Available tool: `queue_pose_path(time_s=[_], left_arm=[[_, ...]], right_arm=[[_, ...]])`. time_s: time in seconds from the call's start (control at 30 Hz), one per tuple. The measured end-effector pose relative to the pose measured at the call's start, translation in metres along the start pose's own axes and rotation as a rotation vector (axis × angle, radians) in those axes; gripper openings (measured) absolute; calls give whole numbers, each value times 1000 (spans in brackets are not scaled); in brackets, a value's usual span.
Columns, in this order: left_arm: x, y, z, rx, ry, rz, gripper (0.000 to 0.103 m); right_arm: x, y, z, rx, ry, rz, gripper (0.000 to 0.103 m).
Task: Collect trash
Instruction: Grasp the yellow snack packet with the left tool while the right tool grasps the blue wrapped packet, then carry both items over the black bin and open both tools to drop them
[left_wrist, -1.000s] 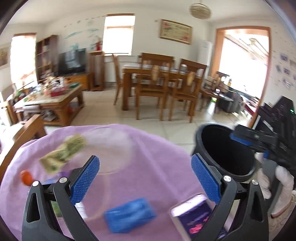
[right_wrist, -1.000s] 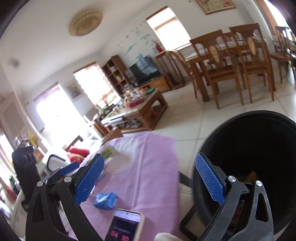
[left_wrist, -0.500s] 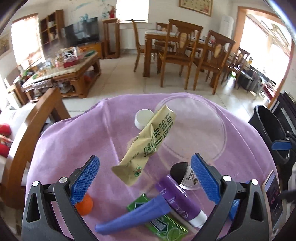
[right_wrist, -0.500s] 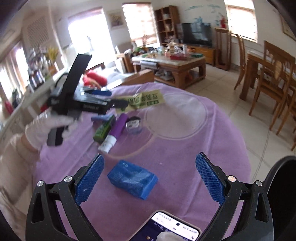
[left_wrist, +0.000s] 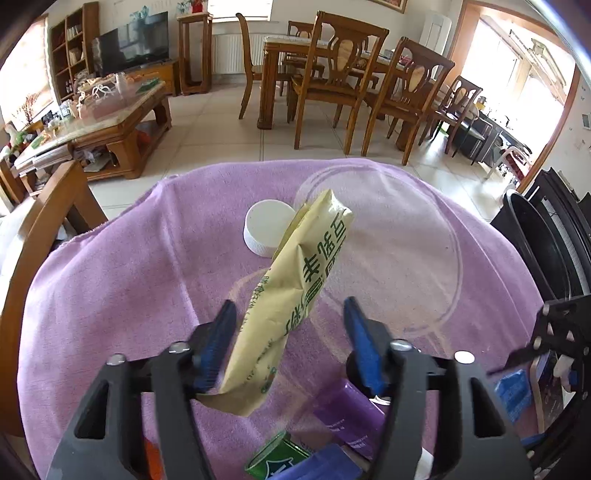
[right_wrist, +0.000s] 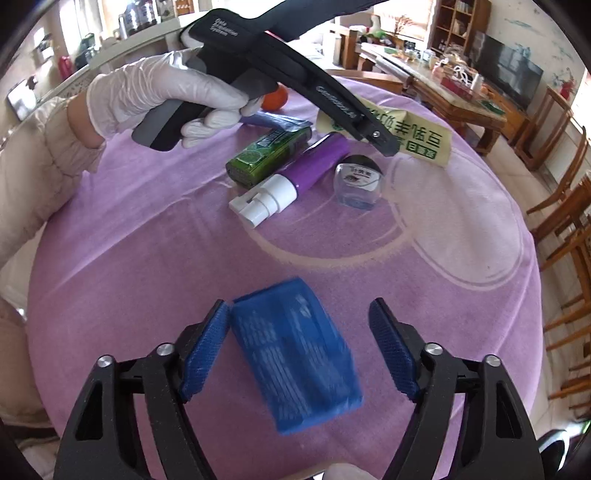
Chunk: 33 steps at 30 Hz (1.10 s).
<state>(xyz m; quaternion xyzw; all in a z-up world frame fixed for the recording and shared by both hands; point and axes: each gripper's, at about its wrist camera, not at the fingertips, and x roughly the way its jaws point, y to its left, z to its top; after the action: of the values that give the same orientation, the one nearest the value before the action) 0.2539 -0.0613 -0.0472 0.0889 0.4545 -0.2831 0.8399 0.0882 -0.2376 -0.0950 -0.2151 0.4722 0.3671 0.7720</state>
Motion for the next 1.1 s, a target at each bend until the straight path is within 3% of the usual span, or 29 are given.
queue_pose_path(time_s=[0.03,0.07,0.3,0.43,0.67,0.77,0.93,1.1], left_arm=[[-1,0,-1,2,-10,15,40],[-1,0,-2,-4,-10,27,23],[-10,-1,-6,-45,-64,57,15],[-32,-5,-7,-73,-131,44,15],[-84,-42,-12,-92,-284,53,15],[-103,-69,-14,-87,-347,60,15],[-121,-122,-14,-53,-432,46,15],[-125,-177,0,2,-475,-4,16]], right_arm=[[-1,0,1,4,-8,8,53],[-1,2,1,5,-6,11,53],[-2,9,-1,3,-13,-21,47],[-19,1,-7,78,-88,-3,47],[-89,-43,-33,419,-435,101,47],[-122,-59,-56,541,-591,103,47],[-175,-68,-103,648,-801,30,47],[-223,-77,-163,725,-922,-97,47]])
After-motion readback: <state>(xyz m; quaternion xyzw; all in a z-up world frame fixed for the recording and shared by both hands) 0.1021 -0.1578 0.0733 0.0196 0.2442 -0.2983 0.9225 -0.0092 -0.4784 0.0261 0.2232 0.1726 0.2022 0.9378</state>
